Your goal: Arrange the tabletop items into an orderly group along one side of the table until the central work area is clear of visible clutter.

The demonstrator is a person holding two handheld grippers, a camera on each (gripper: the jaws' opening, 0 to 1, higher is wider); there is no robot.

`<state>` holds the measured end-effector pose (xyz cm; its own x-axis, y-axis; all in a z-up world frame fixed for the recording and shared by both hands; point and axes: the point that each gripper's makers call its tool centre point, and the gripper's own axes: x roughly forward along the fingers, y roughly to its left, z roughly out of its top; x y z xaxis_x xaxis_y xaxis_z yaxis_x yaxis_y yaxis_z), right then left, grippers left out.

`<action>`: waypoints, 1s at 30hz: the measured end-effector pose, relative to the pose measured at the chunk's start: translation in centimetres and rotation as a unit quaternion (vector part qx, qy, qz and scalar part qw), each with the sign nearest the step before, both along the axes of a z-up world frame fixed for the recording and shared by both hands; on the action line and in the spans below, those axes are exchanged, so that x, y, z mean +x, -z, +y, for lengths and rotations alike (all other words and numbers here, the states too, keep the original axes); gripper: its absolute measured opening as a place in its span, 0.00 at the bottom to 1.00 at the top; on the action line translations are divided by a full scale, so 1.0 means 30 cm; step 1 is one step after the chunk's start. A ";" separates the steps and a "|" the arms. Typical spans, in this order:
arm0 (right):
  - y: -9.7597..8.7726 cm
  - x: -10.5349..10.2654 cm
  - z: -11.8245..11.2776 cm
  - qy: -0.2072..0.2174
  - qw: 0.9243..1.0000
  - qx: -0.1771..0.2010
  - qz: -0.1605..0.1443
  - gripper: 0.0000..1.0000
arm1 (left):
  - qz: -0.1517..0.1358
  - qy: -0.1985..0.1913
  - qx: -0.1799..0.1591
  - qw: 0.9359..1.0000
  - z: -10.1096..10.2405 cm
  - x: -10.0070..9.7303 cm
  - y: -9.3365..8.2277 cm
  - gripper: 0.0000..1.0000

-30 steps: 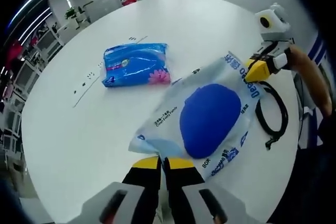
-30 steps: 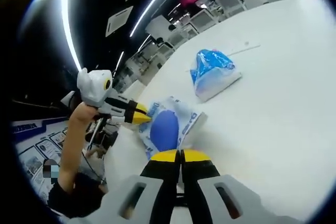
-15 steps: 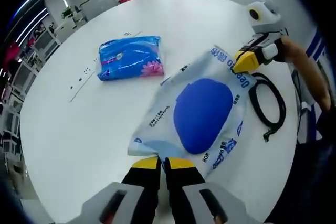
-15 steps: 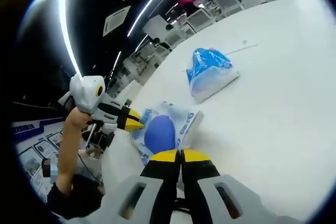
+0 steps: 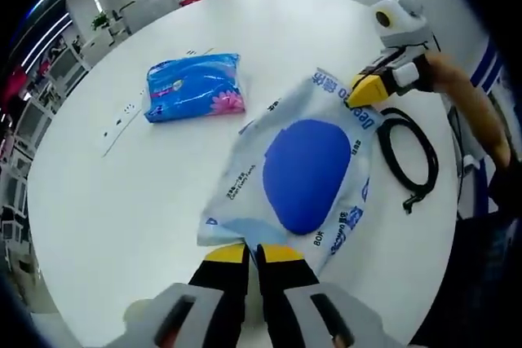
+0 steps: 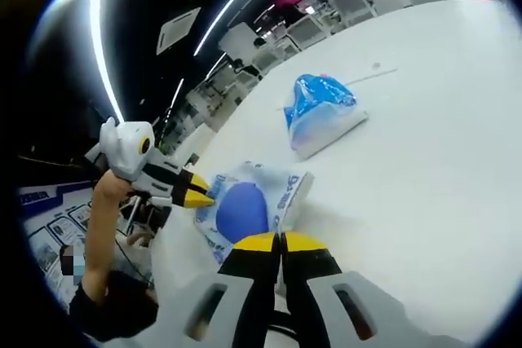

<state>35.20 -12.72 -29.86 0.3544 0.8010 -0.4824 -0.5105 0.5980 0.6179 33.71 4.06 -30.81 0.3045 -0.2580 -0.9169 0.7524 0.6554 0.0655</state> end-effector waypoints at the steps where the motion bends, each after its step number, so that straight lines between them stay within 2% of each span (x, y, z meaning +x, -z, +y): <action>1: 0.007 0.006 0.001 0.001 1.000 0.000 0.001 0.00 | -0.001 -0.001 0.002 1.000 0.003 0.001 0.000 0.03; 6: 0.024 0.009 0.002 0.002 1.000 -0.005 -0.001 0.00 | -0.004 -0.001 0.005 1.000 -0.006 -0.022 0.002 0.03; 14: 0.025 0.012 -0.006 0.003 1.000 -0.002 0.002 0.00 | -0.002 0.006 0.010 1.000 -0.004 -0.006 0.003 0.03; 16: 0.029 -0.010 -0.002 0.002 1.000 -0.004 0.001 0.00 | -0.001 0.008 0.013 1.000 -0.006 -0.011 0.005 0.03; 17: 0.028 -0.009 0.000 0.002 1.000 -0.002 0.002 0.00 | 0.000 0.015 0.021 1.000 -0.008 -0.027 0.008 0.03; 25: 0.028 -0.012 0.006 0.002 1.000 0.004 0.004 0.00 | 0.002 0.024 0.046 0.999 -0.005 -0.022 0.013 0.03; 26: 0.028 -0.014 0.006 0.002 1.000 0.004 0.004 0.00 | 0.001 0.024 0.050 0.998 -0.016 -0.045 0.015 0.03; 30: 0.030 -0.026 0.008 0.002 1.000 0.005 0.004 0.00 | 0.003 0.029 0.060 0.998 -0.021 -0.058 0.023 0.04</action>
